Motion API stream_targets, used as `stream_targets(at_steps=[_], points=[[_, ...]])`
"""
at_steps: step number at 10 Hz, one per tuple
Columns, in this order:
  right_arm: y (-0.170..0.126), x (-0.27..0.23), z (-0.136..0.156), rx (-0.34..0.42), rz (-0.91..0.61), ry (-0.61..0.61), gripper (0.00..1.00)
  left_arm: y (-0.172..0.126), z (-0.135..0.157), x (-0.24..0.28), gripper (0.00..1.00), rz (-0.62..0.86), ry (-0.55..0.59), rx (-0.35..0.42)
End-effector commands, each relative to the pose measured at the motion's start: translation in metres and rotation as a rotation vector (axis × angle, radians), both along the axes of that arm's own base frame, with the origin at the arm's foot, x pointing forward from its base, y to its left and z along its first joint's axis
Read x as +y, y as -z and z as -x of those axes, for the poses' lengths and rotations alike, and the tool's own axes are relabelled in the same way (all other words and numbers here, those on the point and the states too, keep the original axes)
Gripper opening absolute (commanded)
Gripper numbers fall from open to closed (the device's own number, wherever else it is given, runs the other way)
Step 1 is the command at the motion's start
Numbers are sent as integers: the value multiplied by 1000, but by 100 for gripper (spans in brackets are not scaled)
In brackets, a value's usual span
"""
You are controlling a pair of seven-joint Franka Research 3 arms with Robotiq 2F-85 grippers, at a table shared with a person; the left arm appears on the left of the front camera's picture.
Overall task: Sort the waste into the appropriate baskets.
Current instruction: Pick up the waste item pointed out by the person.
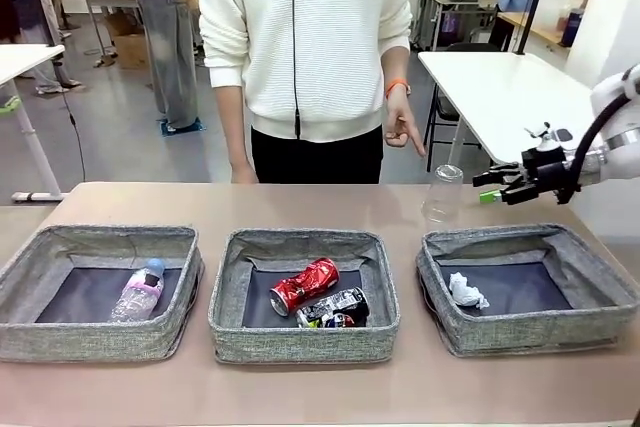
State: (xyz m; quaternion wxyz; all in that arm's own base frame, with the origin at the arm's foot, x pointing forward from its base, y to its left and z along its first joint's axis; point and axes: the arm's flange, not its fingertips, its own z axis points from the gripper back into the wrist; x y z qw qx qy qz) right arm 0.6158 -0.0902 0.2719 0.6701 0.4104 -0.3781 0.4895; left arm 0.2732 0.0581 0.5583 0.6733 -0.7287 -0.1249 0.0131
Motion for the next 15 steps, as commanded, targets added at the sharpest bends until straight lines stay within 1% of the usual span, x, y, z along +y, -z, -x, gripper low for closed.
stream_targets(at_steps=[1, 2, 3, 6, 8, 10, 12, 13, 14, 15], points=[[5, 22, -6, -105, 33, 69, 100, -3, -1, -1, 100, 11, 2, -23], [9, 31, -9, -116, 70, 66, 100, -3, -1, -1, 100, 11, 2, -23], [11, 35, -11, -104, 68, 70, 100, -3, -1, -1, 100, 11, 2, -23], [19, 63, -19, -134, 6, 66, 100, -3, -1, -1, 100, 11, 2, -23], [27, 79, -24, -123, -30, 87, 100, -3, -1, -1, 100, 11, 2, -23], [37, 78, -24, -96, -61, 117, 100, -3, -1, -1, 100, 11, 2, -23], [35, 75, -22, -75, -70, 121, 100, -3, -1, -1, 100, 11, 2, -23], [33, 74, -21, -28, -83, 111, 100, -3, -1, -1, 100, 11, 2, -23], [33, 71, -18, 5, -71, 60, 42, -3, -1, -1, 100, 11, 2, -23], [33, 68, -18, 13, -68, 76, 40, -3, -1, -1, 100, 11, 2, -23]])
